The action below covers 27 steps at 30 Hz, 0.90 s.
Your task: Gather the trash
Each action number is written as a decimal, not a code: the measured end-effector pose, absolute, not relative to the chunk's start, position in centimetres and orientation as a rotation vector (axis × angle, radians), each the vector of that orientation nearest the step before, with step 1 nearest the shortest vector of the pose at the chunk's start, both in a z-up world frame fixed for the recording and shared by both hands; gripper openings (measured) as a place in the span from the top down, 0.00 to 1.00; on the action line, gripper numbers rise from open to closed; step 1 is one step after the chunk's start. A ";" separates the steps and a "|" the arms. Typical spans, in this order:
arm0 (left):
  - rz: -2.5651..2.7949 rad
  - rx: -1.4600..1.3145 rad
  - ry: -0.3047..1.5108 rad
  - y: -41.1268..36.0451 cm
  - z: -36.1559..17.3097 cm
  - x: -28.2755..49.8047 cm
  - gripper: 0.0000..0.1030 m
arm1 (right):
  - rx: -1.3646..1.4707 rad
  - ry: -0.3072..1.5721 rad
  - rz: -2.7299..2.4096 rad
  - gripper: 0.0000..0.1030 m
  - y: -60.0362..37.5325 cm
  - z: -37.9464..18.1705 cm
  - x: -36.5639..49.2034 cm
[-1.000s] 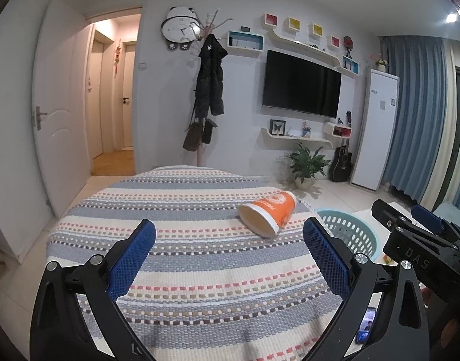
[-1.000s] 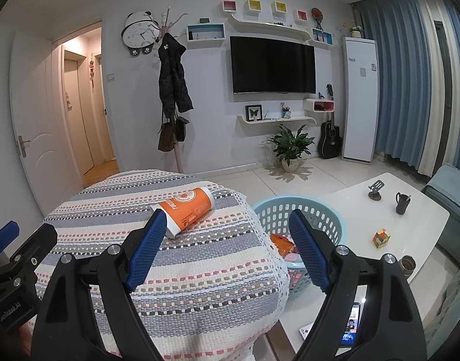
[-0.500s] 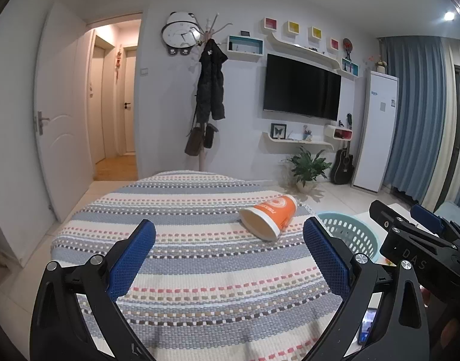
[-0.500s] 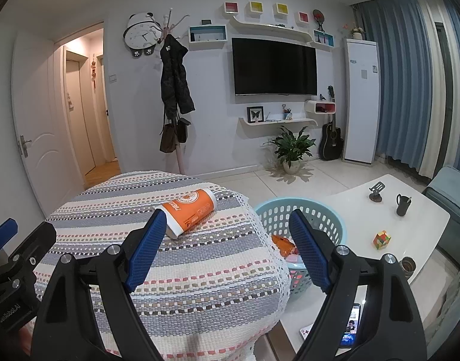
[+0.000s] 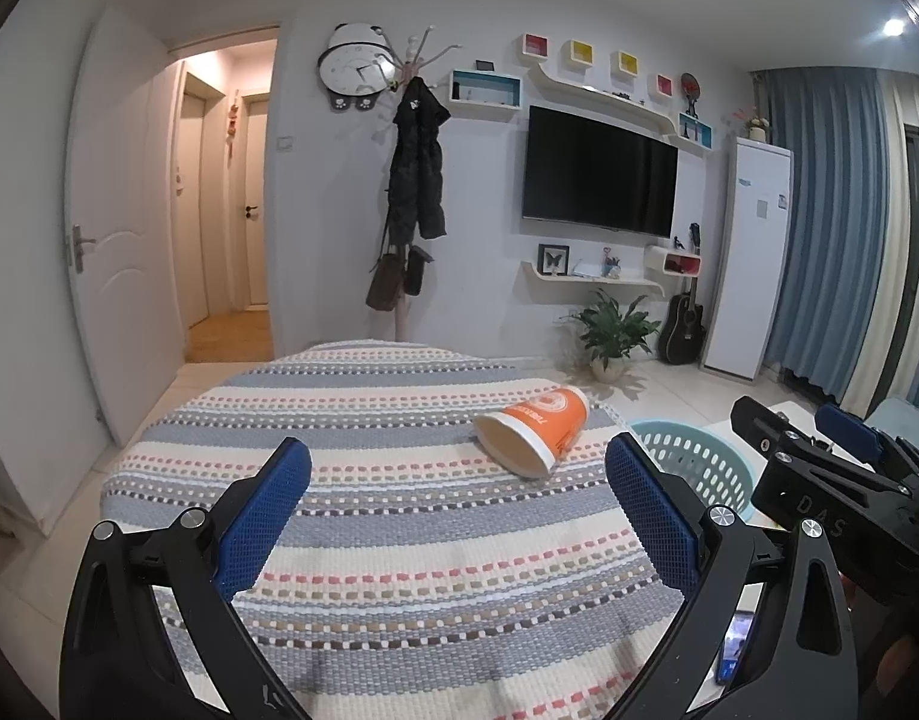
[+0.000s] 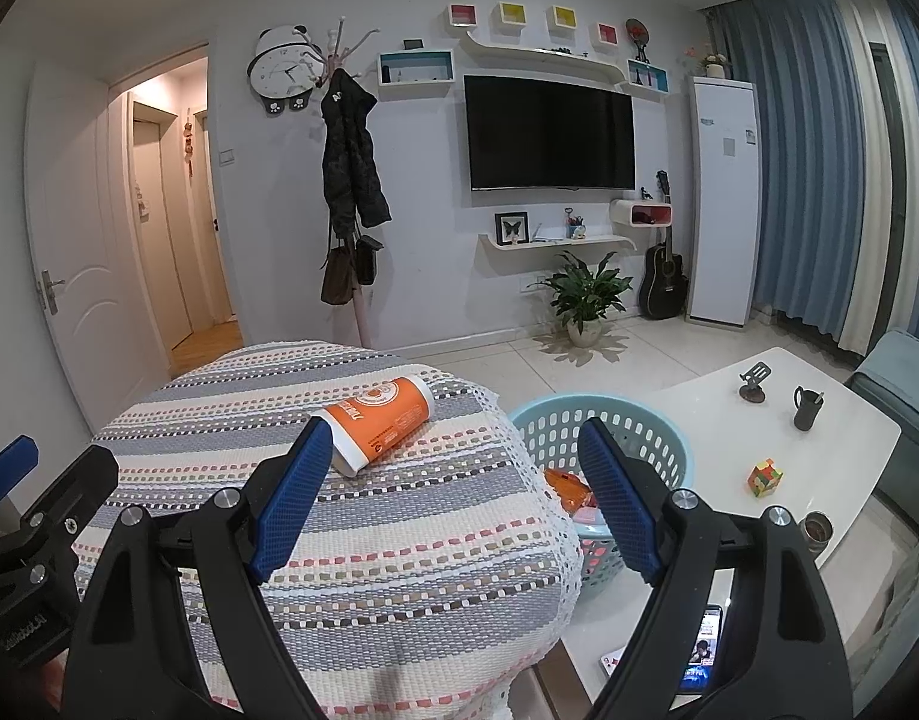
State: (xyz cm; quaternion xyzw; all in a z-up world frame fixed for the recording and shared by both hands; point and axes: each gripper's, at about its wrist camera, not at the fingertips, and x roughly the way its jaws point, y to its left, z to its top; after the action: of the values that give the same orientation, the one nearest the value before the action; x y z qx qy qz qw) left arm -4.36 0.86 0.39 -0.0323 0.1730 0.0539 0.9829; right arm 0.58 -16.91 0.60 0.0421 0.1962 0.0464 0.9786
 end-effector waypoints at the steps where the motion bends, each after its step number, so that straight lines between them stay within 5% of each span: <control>1: 0.106 -0.065 0.349 0.8 0.4 -4.3 0.07 | 0.085 0.396 0.095 0.23 -16.9 0.6 0.6; 27: 0.111 -0.057 0.366 0.8 0.2 -3.6 0.07 | 0.086 0.411 0.108 0.23 -16.8 0.4 1.3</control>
State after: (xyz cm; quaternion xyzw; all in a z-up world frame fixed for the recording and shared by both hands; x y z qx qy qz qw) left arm -3.59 0.83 0.24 -0.0285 0.1819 0.0551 0.9814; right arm 1.31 -16.79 0.36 0.0426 0.2040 0.0534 0.9766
